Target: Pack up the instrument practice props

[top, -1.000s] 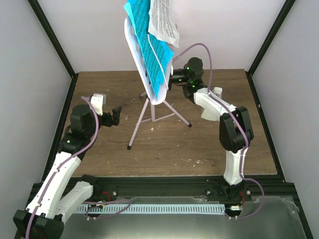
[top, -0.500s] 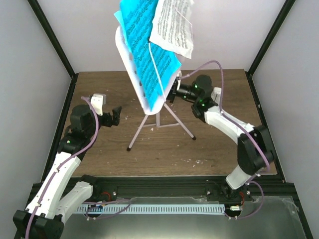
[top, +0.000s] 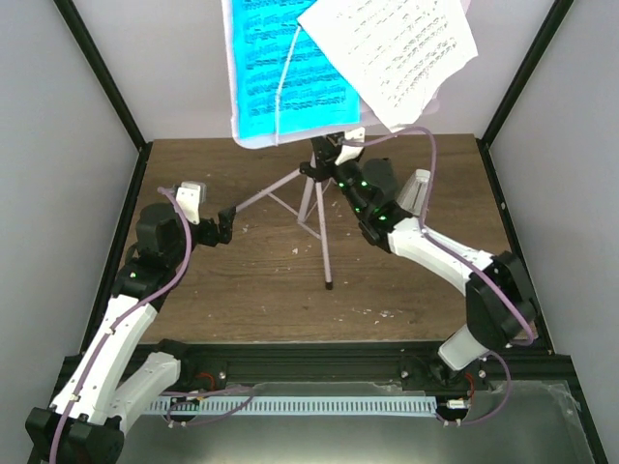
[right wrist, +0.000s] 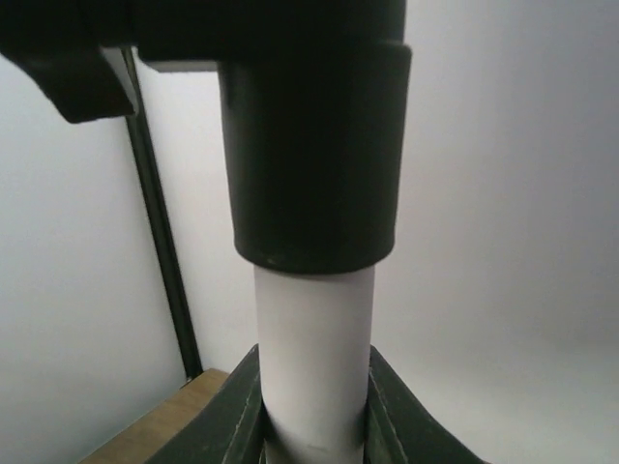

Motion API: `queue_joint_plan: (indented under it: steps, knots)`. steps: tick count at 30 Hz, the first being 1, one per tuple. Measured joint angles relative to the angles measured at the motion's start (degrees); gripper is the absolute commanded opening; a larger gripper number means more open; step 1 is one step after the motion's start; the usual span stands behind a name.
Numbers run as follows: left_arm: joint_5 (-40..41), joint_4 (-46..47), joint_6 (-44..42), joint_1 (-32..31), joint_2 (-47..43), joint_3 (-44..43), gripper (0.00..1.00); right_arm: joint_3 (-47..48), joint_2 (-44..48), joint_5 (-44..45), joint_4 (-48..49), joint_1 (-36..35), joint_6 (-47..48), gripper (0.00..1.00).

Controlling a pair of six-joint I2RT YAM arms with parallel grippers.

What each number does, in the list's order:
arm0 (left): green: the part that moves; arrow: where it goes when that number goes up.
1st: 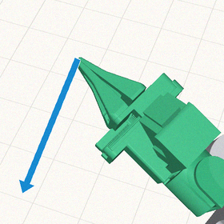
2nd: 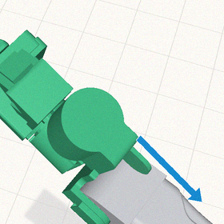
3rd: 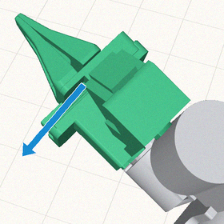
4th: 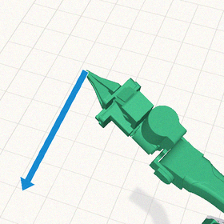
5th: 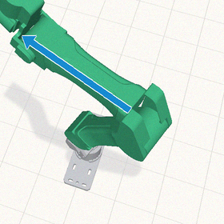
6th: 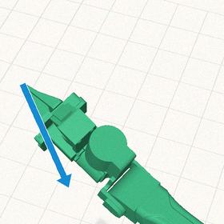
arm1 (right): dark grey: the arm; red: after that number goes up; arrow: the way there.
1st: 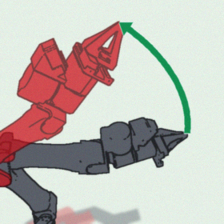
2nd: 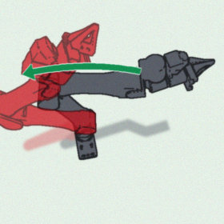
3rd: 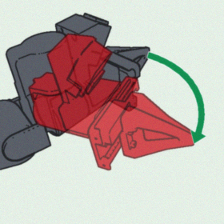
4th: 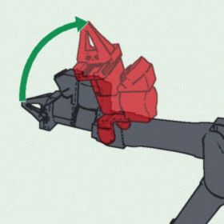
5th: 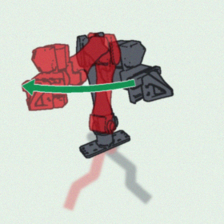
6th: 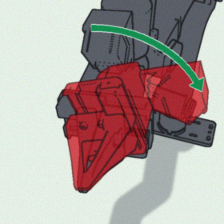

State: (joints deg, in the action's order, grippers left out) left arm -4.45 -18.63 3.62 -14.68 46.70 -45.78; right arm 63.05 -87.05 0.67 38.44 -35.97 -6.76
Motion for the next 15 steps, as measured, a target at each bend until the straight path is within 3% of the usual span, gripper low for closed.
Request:
queue_joint_plan:
  steps: [5, 13, 14, 15]
  knots:
    - [0.00, 0.00, 0.00, 0.00, 0.00, 0.00, 1.00, 7.28, -7.10, 12.22, -0.31, -6.05, 3.98, 0.01]
    - [-0.11, 0.00, 0.00, 0.00, 0.00, 0.00, 1.00, 15.96, -15.30, 22.12, -1.57, -11.56, 10.40, 0.01]
    - [-0.13, 0.00, 0.00, 0.00, 0.00, 0.00, 1.00, 16.63, -15.56, 22.95, -2.25, -11.82, 10.40, 0.06]
    - [-0.13, 0.00, 0.00, 0.00, 0.00, 0.00, 1.00, 17.11, -15.78, 23.43, -2.89, -11.87, 10.36, 0.17]
